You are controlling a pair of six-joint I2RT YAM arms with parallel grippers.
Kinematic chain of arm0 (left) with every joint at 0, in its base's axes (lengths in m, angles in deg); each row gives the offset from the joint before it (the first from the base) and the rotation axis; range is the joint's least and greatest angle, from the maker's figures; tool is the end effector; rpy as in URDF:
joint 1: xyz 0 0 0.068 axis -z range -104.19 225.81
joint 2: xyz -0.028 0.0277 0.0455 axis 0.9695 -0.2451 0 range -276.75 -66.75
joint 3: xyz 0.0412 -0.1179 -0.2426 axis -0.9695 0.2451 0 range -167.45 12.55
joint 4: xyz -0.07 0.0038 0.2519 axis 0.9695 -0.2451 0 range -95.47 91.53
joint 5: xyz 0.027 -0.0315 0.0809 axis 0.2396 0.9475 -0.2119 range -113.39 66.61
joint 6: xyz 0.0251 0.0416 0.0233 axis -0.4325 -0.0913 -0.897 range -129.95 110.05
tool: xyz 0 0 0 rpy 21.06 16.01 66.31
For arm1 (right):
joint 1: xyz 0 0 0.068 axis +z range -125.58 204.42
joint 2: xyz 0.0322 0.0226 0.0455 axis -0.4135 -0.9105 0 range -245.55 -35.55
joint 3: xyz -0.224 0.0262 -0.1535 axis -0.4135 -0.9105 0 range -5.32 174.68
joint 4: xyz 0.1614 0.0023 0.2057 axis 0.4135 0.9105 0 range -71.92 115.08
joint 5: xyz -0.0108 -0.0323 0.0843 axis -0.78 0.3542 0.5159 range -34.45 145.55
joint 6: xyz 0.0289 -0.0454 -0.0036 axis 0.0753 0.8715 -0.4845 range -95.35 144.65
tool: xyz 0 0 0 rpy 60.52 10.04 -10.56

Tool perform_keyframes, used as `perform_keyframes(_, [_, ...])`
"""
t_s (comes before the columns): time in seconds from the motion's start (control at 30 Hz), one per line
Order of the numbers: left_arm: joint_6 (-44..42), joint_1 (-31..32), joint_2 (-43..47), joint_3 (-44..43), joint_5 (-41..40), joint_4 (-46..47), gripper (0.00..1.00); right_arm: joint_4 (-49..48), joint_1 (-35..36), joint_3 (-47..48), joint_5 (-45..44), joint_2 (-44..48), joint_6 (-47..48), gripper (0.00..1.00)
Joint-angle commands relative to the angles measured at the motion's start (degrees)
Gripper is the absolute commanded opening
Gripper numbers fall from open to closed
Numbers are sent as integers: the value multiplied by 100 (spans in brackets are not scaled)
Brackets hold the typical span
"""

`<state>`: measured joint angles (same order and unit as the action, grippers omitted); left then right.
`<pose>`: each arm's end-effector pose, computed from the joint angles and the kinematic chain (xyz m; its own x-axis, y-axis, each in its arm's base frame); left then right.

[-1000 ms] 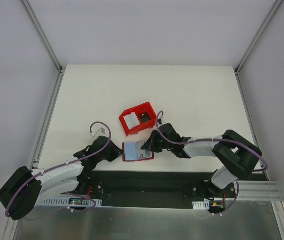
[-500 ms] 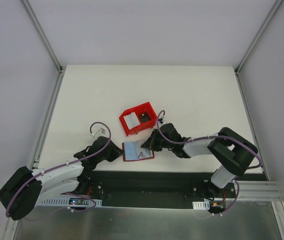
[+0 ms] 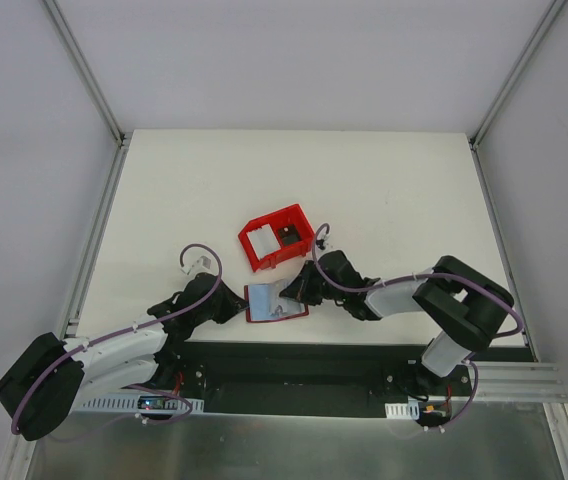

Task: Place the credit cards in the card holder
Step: Insert the credit card into the card holder.

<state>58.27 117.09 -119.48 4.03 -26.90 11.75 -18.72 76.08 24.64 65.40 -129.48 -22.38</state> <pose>0.1279 -0.1094 0.1346 -0.7319 -0.5909 -0.3393 -0.1602 0.6332 -0.7572 0.1792 0.2365 0.1332 -0.8276 0.1157 -0.5492 -0.3838 0.5974 0.7042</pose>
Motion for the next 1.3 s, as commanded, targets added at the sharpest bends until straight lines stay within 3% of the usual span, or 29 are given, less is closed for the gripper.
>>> perform_keyframes(0.0, [59, 38, -18, 113, -45, 15, 0, 111, 99, -227, -62, 120, -9, 1])
perform_keyframes(0.23, [85, 38, -18, 122, -89, 7, 0, 331, 2, -394, -80, 358, 27, 1])
perform_keyframes(0.83, [15, 38, -80, 60, -53, 33, 0, 252, 151, 309, 483, -407, 62, 2])
perform_keyframes(1.0, [-11, 38, -45, 60, -27, 33, 0, 418, 195, 353, 221, -293, 184, 16])
perform_keyframes(1.1, [-2, 38, 17, 87, -10, 33, 0, 1259, 195, 502, -122, 32, 544, 30])
perform_keyframes(1.27, [-81, 30, 96, 78, -10, -11, 0, 2360, 257, 827, -545, 323, 940, 42])
